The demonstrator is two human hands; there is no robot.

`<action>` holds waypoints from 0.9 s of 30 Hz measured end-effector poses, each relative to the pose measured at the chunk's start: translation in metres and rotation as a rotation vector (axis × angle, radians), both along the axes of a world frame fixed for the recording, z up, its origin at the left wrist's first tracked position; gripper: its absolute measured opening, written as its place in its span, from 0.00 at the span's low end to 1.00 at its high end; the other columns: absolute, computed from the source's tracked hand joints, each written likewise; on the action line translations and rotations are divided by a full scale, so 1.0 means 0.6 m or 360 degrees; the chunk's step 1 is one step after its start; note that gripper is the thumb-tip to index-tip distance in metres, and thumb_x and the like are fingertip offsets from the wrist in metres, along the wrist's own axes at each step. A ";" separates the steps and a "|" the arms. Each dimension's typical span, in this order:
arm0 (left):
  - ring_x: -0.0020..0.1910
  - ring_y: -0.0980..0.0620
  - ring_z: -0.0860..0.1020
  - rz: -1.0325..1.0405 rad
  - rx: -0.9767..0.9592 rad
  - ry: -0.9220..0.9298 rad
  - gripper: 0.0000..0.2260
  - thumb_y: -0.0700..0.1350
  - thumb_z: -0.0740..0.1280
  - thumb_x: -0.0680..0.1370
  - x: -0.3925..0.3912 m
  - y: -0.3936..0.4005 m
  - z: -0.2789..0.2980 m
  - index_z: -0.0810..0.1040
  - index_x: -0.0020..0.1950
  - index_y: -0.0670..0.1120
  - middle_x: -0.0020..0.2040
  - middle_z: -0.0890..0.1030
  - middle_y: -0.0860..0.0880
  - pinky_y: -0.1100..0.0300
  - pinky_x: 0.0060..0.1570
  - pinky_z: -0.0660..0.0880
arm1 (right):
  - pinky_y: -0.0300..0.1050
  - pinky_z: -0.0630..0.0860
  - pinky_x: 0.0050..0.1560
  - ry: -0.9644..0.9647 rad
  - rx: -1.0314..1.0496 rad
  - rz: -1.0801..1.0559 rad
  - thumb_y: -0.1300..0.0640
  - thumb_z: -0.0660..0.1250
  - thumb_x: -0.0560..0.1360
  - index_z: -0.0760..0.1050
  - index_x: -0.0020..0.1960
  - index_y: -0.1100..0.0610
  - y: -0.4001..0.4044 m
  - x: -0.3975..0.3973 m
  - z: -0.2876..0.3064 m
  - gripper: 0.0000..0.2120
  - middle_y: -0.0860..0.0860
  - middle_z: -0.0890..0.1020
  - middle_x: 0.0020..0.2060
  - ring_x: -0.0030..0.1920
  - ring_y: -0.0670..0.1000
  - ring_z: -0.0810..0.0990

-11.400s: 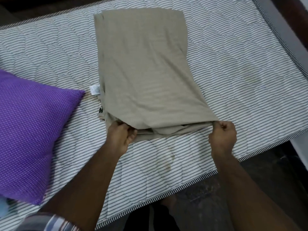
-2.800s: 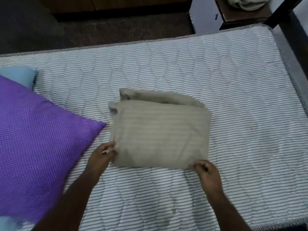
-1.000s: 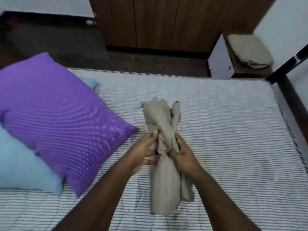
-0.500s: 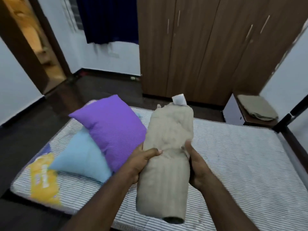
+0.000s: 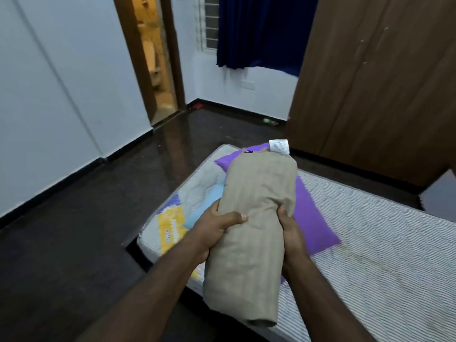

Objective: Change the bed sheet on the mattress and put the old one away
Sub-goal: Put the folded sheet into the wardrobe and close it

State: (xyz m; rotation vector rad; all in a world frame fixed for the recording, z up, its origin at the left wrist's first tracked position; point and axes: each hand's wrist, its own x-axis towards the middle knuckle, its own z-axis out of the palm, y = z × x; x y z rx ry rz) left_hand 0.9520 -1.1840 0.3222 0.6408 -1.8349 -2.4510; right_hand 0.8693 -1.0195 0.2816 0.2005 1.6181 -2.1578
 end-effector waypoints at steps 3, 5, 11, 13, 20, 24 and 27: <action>0.56 0.38 0.83 0.0042 0.0043 -0.0041 0.27 0.41 0.76 0.66 0.029 -0.101 -0.003 0.77 0.65 0.44 0.56 0.85 0.42 0.42 0.58 0.79 | 0.64 0.78 0.61 -0.0141 -0.0013 0.0066 0.29 0.70 0.68 0.78 0.65 0.56 -0.108 0.022 0.006 0.37 0.60 0.83 0.59 0.57 0.62 0.84; 0.54 0.40 0.83 0.0051 0.0052 -0.0041 0.25 0.41 0.76 0.67 0.034 -0.155 -0.003 0.77 0.64 0.44 0.56 0.85 0.42 0.44 0.55 0.79 | 0.64 0.75 0.64 -0.0298 -0.0197 0.0155 0.30 0.64 0.72 0.76 0.67 0.60 -0.166 0.029 0.011 0.39 0.63 0.82 0.60 0.59 0.65 0.82; 0.56 0.41 0.83 0.0021 -0.0033 -0.0008 0.25 0.40 0.75 0.67 -0.010 -0.317 -0.017 0.78 0.64 0.46 0.56 0.85 0.44 0.44 0.59 0.79 | 0.60 0.80 0.59 -0.0421 -0.0582 0.0367 0.33 0.52 0.80 0.73 0.69 0.62 -0.328 -0.009 0.004 0.36 0.64 0.80 0.62 0.61 0.64 0.81; 0.56 0.41 0.83 0.0040 -0.0059 -0.0005 0.26 0.40 0.75 0.66 -0.033 -0.360 -0.017 0.77 0.64 0.45 0.56 0.85 0.44 0.44 0.59 0.79 | 0.60 0.82 0.55 -0.0401 -0.0635 0.0390 0.35 0.53 0.81 0.74 0.68 0.62 -0.377 -0.030 0.003 0.33 0.64 0.81 0.61 0.59 0.63 0.82; 0.56 0.43 0.83 0.0049 -0.0136 -0.0033 0.27 0.40 0.75 0.65 -0.142 -0.553 0.005 0.78 0.64 0.44 0.56 0.85 0.45 0.48 0.57 0.80 | 0.65 0.72 0.67 -0.0411 -0.0546 0.0287 0.35 0.64 0.77 0.73 0.71 0.59 -0.575 -0.145 -0.024 0.33 0.62 0.80 0.63 0.63 0.65 0.80; 0.55 0.44 0.84 -0.0013 -0.0124 -0.0029 0.27 0.40 0.75 0.65 -0.204 -0.647 0.011 0.78 0.64 0.45 0.55 0.86 0.45 0.51 0.54 0.81 | 0.66 0.74 0.64 -0.0312 -0.0472 0.0152 0.32 0.73 0.69 0.76 0.68 0.59 -0.662 -0.204 -0.028 0.38 0.62 0.82 0.61 0.60 0.65 0.81; 0.55 0.44 0.84 -0.0078 -0.0126 -0.0020 0.27 0.41 0.76 0.64 -0.259 -0.725 0.008 0.78 0.64 0.45 0.55 0.86 0.45 0.49 0.55 0.81 | 0.60 0.81 0.55 -0.0186 -0.0291 -0.0026 0.33 0.72 0.71 0.78 0.64 0.58 -0.733 -0.241 -0.026 0.33 0.60 0.84 0.56 0.55 0.61 0.85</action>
